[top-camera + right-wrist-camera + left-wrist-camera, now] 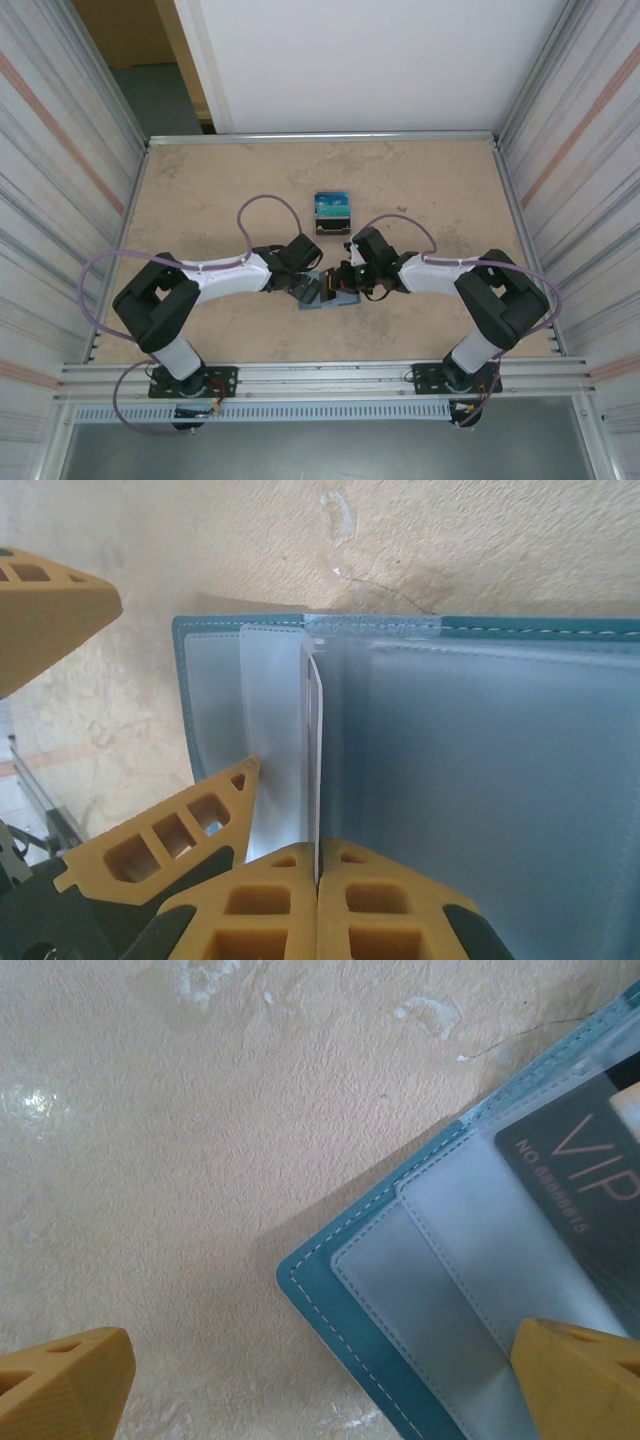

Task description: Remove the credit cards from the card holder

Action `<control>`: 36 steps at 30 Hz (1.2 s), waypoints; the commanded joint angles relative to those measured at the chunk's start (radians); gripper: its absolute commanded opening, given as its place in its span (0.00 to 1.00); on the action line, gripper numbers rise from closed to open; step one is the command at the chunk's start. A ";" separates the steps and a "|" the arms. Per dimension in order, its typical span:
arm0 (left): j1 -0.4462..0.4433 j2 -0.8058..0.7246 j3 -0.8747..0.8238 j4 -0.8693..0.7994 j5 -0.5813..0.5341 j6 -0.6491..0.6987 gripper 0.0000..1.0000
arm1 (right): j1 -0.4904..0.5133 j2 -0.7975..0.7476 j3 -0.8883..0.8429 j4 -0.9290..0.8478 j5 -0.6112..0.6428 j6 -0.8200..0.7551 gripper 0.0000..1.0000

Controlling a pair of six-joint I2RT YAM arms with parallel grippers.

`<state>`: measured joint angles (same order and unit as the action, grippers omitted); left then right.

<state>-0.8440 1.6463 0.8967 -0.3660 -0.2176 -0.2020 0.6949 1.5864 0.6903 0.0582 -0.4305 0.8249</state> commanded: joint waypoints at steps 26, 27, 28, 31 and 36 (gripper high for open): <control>0.079 -0.462 -0.046 0.200 0.338 0.300 0.90 | -0.037 -0.449 0.122 -0.389 -0.007 -0.542 0.00; 0.100 -0.470 -0.045 0.210 0.417 0.320 0.88 | -0.037 -0.458 0.129 -0.395 -0.021 -0.559 0.00; 0.119 -0.477 -0.042 0.215 0.489 0.341 0.87 | -0.035 -0.462 0.139 -0.403 -0.035 -0.584 0.00; 0.156 -0.477 -0.024 0.202 0.643 0.413 0.84 | -0.030 -0.465 0.172 -0.432 -0.073 -0.642 0.00; 0.178 -0.461 0.002 0.140 0.800 0.546 0.79 | -0.025 -0.450 0.229 -0.501 -0.134 -0.744 0.00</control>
<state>-0.6731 1.1816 0.8715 -0.1928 0.3981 0.2184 0.6617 1.1389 0.8722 -0.3744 -0.4957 0.1909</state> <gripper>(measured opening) 0.796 0.049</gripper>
